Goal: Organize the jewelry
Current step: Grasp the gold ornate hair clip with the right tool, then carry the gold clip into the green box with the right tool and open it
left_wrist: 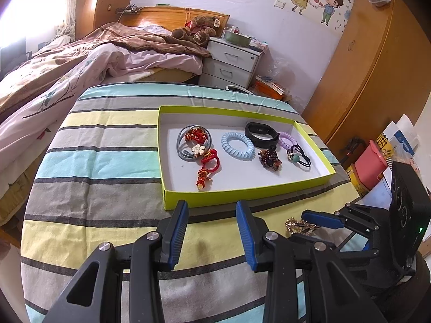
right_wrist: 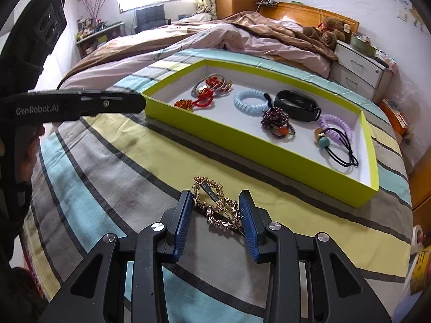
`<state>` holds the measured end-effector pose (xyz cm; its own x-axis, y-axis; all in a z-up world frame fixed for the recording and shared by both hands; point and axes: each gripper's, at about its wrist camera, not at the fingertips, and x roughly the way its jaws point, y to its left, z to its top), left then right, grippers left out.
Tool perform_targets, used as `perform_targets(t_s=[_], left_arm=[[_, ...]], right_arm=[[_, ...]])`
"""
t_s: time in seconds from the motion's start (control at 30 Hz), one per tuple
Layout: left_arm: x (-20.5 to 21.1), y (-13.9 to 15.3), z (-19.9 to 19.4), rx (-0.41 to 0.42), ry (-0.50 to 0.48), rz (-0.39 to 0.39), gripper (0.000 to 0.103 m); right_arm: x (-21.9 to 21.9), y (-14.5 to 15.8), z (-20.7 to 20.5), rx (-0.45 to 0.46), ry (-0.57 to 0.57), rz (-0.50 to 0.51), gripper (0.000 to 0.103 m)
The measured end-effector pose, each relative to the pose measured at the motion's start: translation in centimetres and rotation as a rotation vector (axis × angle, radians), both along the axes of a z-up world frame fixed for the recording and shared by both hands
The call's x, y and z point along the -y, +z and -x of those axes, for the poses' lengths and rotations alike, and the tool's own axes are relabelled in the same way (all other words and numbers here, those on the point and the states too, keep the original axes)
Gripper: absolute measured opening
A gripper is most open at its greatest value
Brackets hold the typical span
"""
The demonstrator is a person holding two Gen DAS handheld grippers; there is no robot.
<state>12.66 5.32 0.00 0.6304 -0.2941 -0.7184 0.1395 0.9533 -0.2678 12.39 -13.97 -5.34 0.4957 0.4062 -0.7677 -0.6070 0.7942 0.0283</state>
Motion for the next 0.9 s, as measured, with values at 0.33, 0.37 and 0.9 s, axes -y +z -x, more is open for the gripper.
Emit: perform_targets(t_s=[0.33,0.37,0.9], left_arm=[[0.4,0.3,-0.4,0.006,-0.008,0.0,0.037],[0.4,0.3,-0.4,0.008,-0.007,0.0,0.037],[0.8,0.5,-2.1,0.012,-0.003,-0.005,0.037]], right_arm=[[2.0,1.4,0.0,0.004,-0.059,-0.098,0.037],[2.2,1.6,-0.1,0.009,-0.067,-0.104,0.037],[4.2,4.2,-6.3,0.037,-0.27,-0.11,0.037]])
